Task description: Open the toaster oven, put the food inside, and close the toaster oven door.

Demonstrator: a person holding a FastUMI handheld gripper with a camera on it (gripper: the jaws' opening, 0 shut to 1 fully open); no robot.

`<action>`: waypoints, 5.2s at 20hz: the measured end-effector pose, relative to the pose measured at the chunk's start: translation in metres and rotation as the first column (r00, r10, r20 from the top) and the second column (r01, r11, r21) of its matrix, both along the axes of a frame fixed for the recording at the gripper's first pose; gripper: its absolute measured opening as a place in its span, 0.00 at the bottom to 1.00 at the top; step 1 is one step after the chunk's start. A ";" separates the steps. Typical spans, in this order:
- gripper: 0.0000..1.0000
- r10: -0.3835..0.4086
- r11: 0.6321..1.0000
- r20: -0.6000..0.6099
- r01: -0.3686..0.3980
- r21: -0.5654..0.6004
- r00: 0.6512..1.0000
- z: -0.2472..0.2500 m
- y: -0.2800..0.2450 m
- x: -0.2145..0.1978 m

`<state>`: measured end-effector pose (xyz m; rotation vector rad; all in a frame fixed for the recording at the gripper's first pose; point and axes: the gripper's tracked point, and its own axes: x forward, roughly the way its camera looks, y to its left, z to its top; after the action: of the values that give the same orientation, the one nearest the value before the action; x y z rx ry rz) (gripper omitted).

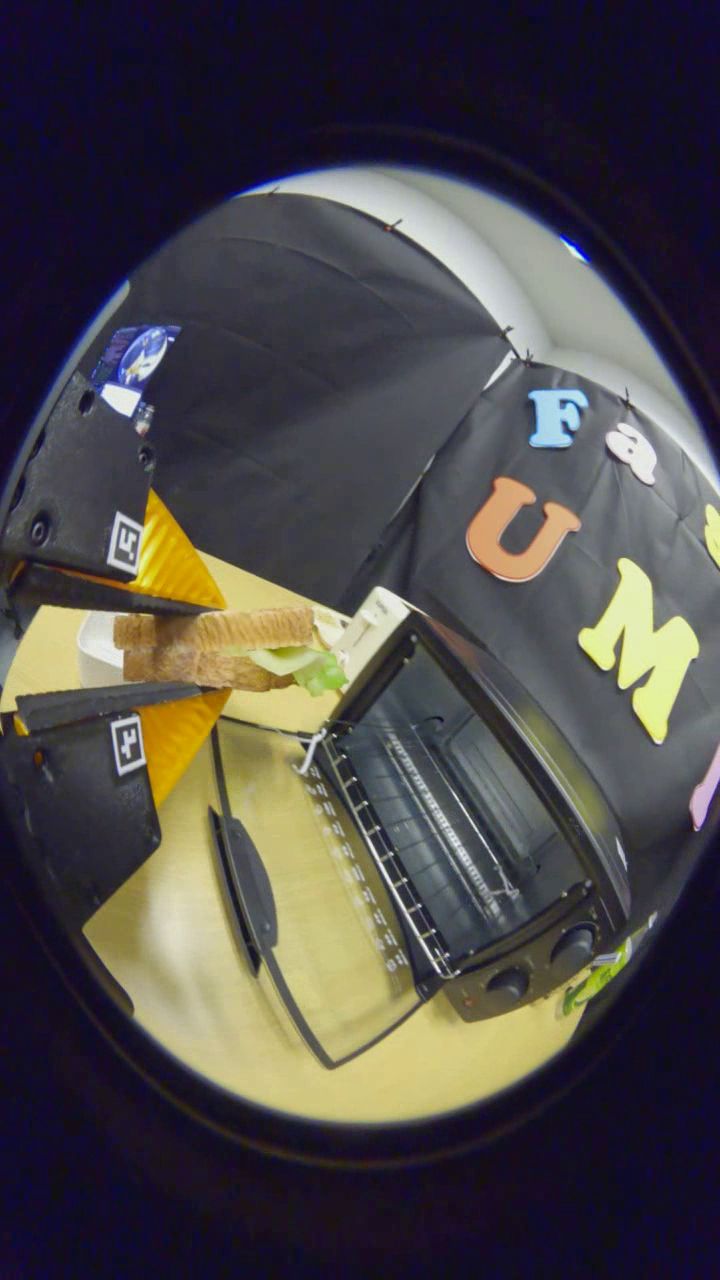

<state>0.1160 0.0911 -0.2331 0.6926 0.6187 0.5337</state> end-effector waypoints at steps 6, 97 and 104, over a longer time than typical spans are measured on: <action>0.38 0.000 0.993 -0.072 0.008 0.115 0.997 -0.022 -0.007 0.024; 1.00 -0.063 0.743 0.171 0.161 -0.649 0.983 -0.046 -0.037 0.146; 1.00 -0.181 0.712 0.123 0.216 -0.668 0.976 -0.042 -0.059 0.076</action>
<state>0.1915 0.0320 -0.2751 0.0364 0.6283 0.0891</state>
